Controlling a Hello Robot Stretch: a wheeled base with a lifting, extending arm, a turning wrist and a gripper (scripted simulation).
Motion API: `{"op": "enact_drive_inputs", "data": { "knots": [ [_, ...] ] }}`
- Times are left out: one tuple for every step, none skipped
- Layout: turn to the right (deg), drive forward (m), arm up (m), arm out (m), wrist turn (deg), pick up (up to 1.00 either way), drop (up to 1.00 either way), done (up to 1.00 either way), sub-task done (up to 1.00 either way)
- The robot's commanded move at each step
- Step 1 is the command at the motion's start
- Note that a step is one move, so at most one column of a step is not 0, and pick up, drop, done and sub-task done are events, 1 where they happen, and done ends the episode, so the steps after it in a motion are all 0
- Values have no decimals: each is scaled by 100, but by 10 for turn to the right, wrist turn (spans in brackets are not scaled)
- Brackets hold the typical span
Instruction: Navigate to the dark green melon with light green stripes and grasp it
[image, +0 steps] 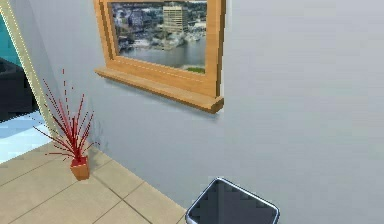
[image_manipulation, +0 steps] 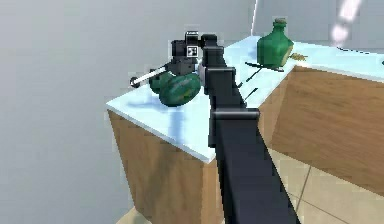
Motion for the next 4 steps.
{"op": "enact_drive_inputs", "data": {
  "knots": [
    [0,0,0,0,330,0,0,0,0],
    [0,0,-10,0,0,0,0,0,0],
    [0,0,0,0,0,100,0,0,0],
    [0,0,10,0,0,0,0,0,0]
  ]
}}
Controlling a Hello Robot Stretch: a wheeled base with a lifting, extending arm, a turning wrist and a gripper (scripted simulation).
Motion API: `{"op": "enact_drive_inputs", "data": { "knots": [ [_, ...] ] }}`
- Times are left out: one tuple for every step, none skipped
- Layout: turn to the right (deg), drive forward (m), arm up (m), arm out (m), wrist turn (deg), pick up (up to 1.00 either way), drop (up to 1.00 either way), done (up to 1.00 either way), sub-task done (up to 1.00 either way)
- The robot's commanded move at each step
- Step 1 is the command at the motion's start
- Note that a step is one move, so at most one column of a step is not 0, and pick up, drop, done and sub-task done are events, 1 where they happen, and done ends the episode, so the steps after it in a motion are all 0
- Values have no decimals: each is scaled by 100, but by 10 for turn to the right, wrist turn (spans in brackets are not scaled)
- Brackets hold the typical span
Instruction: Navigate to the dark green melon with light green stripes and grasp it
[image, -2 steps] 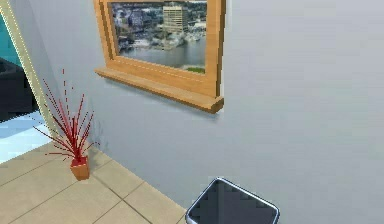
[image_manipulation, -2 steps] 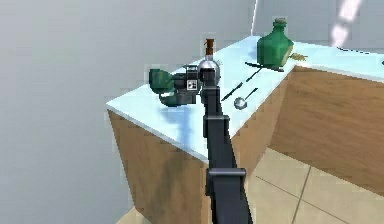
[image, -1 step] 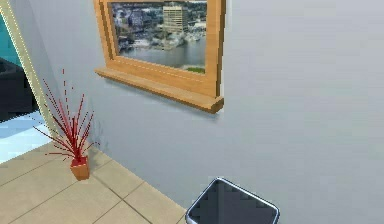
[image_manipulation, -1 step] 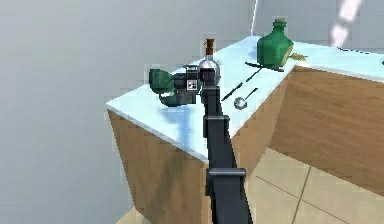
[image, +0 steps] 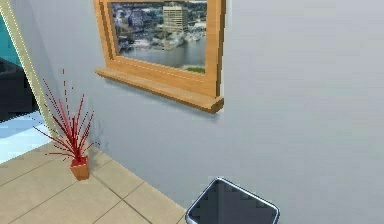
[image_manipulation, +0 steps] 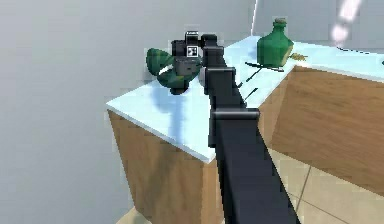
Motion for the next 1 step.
{"op": "enact_drive_inputs", "data": {
  "knots": [
    [0,0,0,0,0,0,0,100,0]
  ]
}}
